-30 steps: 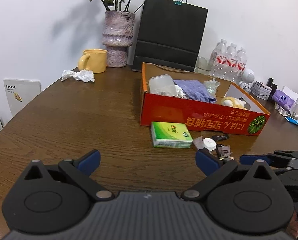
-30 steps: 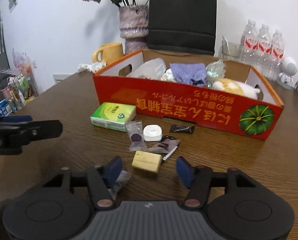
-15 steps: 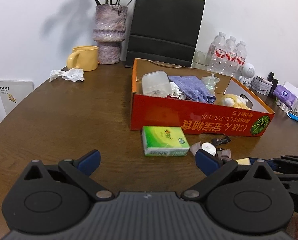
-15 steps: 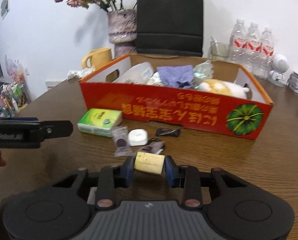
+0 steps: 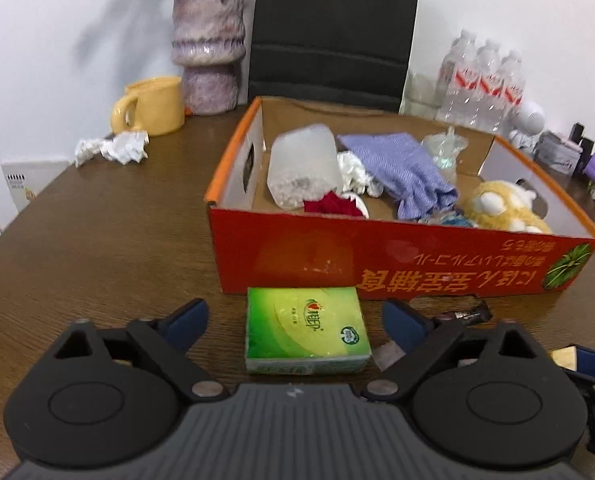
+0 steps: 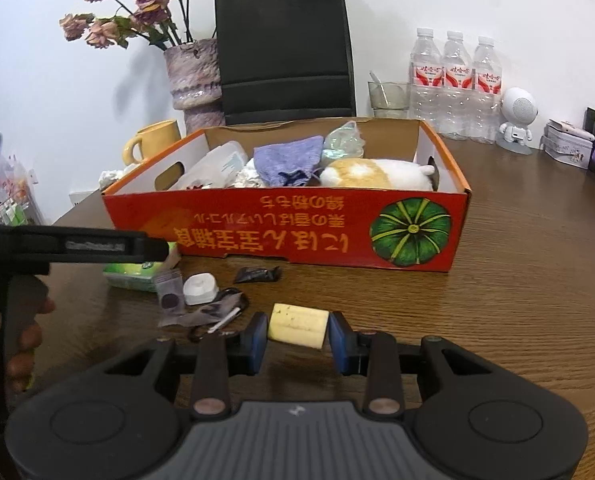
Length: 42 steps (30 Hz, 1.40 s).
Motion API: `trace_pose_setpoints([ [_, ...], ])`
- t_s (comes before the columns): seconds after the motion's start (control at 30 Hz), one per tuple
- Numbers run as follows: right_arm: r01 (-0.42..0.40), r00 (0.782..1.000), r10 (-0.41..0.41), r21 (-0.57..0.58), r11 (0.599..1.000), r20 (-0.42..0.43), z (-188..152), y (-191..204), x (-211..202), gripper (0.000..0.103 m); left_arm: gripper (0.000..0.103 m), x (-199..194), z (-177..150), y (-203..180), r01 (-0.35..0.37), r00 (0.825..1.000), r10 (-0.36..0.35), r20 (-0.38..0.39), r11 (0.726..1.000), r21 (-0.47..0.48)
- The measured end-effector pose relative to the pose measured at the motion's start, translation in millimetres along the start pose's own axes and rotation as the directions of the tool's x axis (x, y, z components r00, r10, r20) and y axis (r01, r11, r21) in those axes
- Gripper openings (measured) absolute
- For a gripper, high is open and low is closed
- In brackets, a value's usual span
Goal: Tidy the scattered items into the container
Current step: 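Grasp green tissue pack with left tool while right tool grasps yellow snack bar, then carry tissue pack with left tool while right tool carries snack bar, release in box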
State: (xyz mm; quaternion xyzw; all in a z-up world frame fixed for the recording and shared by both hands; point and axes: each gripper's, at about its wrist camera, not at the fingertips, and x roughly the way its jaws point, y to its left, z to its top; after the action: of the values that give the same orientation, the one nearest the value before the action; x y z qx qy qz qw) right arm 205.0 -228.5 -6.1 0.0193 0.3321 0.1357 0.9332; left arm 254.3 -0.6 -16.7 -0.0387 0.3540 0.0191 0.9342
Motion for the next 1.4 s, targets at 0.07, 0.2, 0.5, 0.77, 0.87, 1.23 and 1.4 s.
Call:
trace_pose_setpoints([
  [0.07, -0.004, 1.000, 0.004, 0.004, 1.000, 0.001, 0, -3, 0, 0.032, 0.084, 6, -1, -2, -0.009, 1.000, 0.009, -0.019, 1.000, 0.001],
  [0.2, -0.013, 1.000, 0.013, 0.013, 1.000, 0.003, 0, -9, 2, 0.032, 0.069, 8, -6, -5, -0.031, 0.999, 0.032, -0.028, 0.999, 0.025],
  [0.5, -0.041, 0.999, 0.041, 0.026, 0.999, 0.005, -3, -12, 4, 0.032, 0.065, -2, -11, 6, -0.033, 0.999, 0.033, -0.021, 0.999, -0.012],
  [0.77, -0.036, 0.999, 0.036, 0.016, 0.999, 0.026, 0, -11, -1, 0.032, 0.065, -25, -12, 11, -0.007, 1.000, 0.007, 0.011, 1.000, -0.027],
  [0.87, -0.048, 0.997, 0.047, 0.008, 0.999, 0.054, 6, -11, -9, 0.032, 0.065, -40, -6, 8, 0.008, 0.999, -0.007, 0.043, 1.000, -0.022],
  [1.23, -0.090, 0.970, 0.107, -0.085, 0.992, 0.218, 69, 2, -38, 0.032, 0.065, -77, 43, -10, 0.059, 0.984, -0.060, 0.166, 0.998, 0.009],
  [1.4, -0.094, 0.964, 0.119, -0.115, 0.989, 0.239, 107, 11, -23, 0.032, 0.065, -65, 76, -22, 0.055, 0.984, -0.057, 0.168, 0.998, 0.017],
])
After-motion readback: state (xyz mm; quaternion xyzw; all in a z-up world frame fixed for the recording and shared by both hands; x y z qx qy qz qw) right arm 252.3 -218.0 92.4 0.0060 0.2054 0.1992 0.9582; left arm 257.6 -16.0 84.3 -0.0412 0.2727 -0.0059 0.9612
